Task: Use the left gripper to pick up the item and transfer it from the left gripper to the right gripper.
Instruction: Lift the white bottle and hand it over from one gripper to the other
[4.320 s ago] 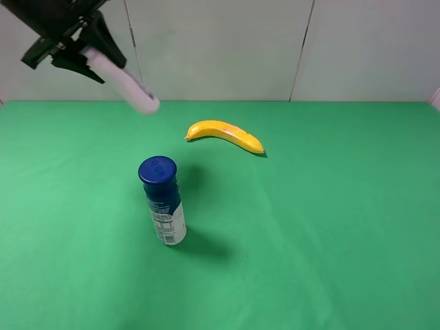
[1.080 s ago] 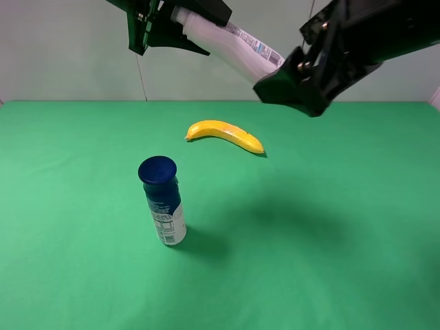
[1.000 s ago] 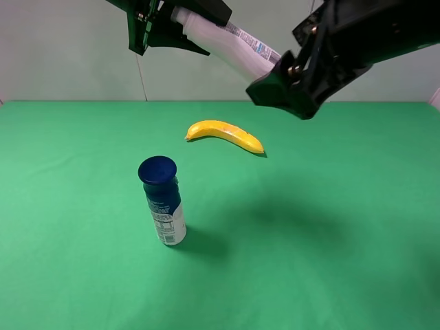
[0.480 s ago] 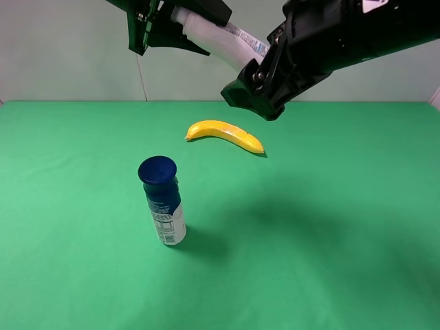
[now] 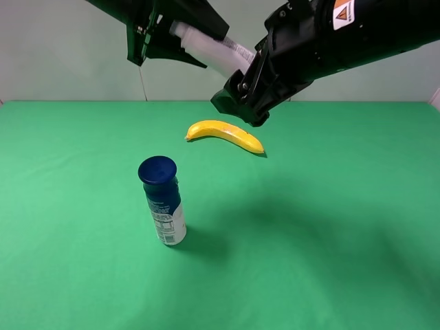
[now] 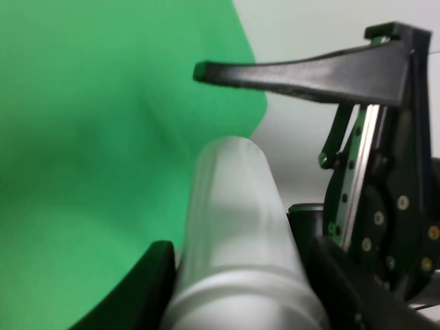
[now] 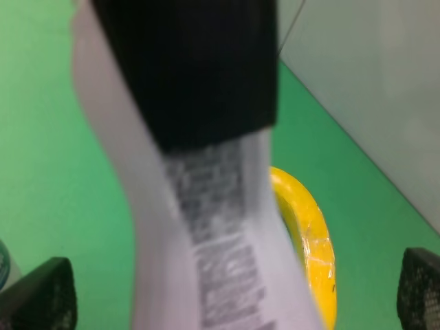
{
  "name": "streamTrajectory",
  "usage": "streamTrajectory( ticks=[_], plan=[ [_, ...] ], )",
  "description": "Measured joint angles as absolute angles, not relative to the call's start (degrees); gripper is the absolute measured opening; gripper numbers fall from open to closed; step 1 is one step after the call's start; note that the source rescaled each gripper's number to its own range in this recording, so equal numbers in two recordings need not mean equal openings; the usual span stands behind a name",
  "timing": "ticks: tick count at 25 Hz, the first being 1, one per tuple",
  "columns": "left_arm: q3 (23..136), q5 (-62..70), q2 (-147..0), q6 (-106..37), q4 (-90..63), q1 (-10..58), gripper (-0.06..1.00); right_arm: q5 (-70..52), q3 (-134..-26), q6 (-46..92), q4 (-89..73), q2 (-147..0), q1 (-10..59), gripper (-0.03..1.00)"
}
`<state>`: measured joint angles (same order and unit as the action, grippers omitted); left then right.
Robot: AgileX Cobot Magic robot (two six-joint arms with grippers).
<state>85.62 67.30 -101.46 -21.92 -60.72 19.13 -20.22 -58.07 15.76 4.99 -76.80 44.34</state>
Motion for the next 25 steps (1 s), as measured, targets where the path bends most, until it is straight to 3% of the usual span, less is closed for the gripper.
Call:
streamTrajectory(
  ticks=[23, 25],
  plan=[
    [84.85, 67.3, -101.51, -22.13, -56.67, 19.13, 0.01, -18.75, -58.07, 13.72, 5.0, -82.18, 44.34, 1.0],
    [84.85, 67.3, -101.51, -22.07, -56.54, 19.13, 0.01, -18.75, -58.07, 13.6, 4.95, -82.18, 44.34, 0.95]
  ],
)
